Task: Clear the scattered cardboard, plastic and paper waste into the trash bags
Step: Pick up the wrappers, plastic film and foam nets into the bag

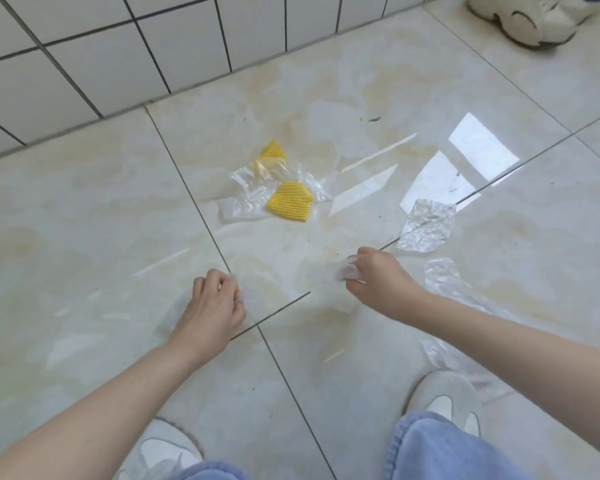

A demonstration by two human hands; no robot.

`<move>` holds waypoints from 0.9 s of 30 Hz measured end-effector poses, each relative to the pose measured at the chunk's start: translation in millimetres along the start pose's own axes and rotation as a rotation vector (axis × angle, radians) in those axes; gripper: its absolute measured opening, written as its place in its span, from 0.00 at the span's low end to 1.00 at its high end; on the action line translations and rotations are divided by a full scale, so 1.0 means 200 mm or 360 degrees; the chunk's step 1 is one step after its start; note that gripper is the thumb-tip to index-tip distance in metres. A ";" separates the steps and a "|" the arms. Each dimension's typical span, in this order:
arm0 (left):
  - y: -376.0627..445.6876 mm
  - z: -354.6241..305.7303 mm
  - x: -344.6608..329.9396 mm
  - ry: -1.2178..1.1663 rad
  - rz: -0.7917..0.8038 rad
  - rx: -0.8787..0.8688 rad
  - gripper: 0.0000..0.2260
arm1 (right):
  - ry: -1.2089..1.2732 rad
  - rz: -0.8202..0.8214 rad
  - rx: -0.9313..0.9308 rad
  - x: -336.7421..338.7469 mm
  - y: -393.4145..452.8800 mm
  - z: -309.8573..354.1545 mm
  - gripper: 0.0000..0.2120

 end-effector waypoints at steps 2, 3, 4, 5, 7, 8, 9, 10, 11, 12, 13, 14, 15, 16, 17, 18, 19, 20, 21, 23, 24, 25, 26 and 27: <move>0.06 -0.05 0.05 -0.0097 -0.0067 0.0003 0.04 | -0.0009 -0.0108 -0.0006 0.09 0.00 -0.06 0.05; 0.10 -0.08 0.08 -0.0157 -0.0077 0.0022 0.05 | -0.0038 -0.0162 -0.0020 0.13 0.00 -0.10 0.05; 0.14 -0.10 0.11 -0.0227 -0.0082 0.0047 0.06 | -0.0077 -0.0215 -0.0056 0.18 0.01 -0.15 0.07; 0.17 -0.12 0.14 -0.0288 -0.0087 0.0061 0.05 | -0.0109 -0.0269 -0.0101 0.23 0.03 -0.19 0.08; 0.24 -0.17 0.19 -0.0324 -0.0130 0.0013 0.04 | -0.0116 -0.0360 -0.0245 0.30 0.09 -0.30 0.12; 0.27 -0.19 0.21 -0.0305 -0.0139 -0.0013 0.03 | -0.0115 -0.0376 -0.0332 0.33 0.12 -0.35 0.13; 0.29 -0.21 0.22 -0.0275 -0.0132 -0.0020 0.04 | -0.0128 -0.0371 -0.0417 0.33 0.15 -0.40 0.15; 0.32 -0.21 0.22 -0.0255 -0.0111 -0.0009 0.07 | -0.0158 -0.0342 -0.0510 0.33 0.18 -0.45 0.17; 0.34 -0.20 0.21 -0.0245 -0.0090 0.0011 0.12 | -0.0194 -0.0299 -0.0612 0.32 0.19 -0.50 0.18; 0.37 -0.19 0.21 -0.0241 -0.0076 0.0030 0.17 | -0.0228 -0.0247 -0.0708 0.30 0.21 -0.54 0.20; 0.39 -0.17 0.21 -0.0234 -0.0074 0.0036 0.22 | -0.0251 -0.0197 -0.0783 0.28 0.21 -0.57 0.22; 0.42 -0.16 0.20 -0.0216 -0.0072 0.0037 0.27 | -0.0254 -0.0157 -0.0832 0.26 0.22 -0.59 0.23; 0.45 -0.14 0.20 -0.0181 -0.0064 0.0043 0.30 | -0.0241 -0.0137 -0.0861 0.25 0.23 -0.60 0.24; 0.48 -0.13 0.20 -0.0130 -0.0046 0.0060 0.33 | -0.0219 -0.0139 -0.0869 0.24 0.23 -0.60 0.25; 0.51 -0.12 0.19 -0.0066 -0.0018 0.0080 0.34 | -0.0199 -0.0159 -0.0860 0.23 0.24 -0.60 0.26; 0.55 -0.11 0.19 0.0006 0.0011 0.0097 0.35 | -0.0192 -0.0186 -0.0835 0.23 0.24 -0.59 0.26; 0.58 -0.10 0.19 0.0082 0.0034 0.0103 0.35 | -0.0208 -0.0207 -0.0790 0.23 0.26 -0.58 0.27; 0.62 -0.09 0.19 0.0153 0.0050 0.0099 0.35 | -0.0249 -0.0222 -0.0720 0.22 0.27 -0.56 0.29; 0.65 -0.08 0.19 0.0210 0.0065 0.0090 0.36 | -0.0311 -0.0242 -0.0629 0.21 0.29 -0.53 0.30; 0.71 -0.06 0.18 0.0290 0.0118 0.0048 0.37 | -0.0442 -0.0308 -0.0444 0.19 0.34 -0.47 0.32; 0.74 -0.04 0.17 0.0316 0.0161 0.0034 0.37 | -0.0480 -0.0333 -0.0382 0.18 0.36 -0.44 0.33; 0.76 -0.04 0.16 0.0343 0.0207 0.0027 0.37 | -0.0489 -0.0334 -0.0347 0.17 0.38 -0.41 0.35; 0.77 -0.03 0.15 0.0378 0.0247 0.0021 0.36 | -0.0481 -0.0325 -0.0324 0.16 0.40 -0.39 0.36; 0.79 -0.02 0.15 0.0423 0.0272 0.0015 0.36 | -0.0471 -0.0310 -0.0302 0.15 0.41 -0.37 0.36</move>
Point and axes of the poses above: each hand's wrist, its own y-axis towards the middle knuckle, its own x-axis out of the back of the hand, z = x × y, the point moved 8 cm from there along y, towards the middle knuckle, and after that the axes turned 6 degrees about -x, right-handed, at the moved point
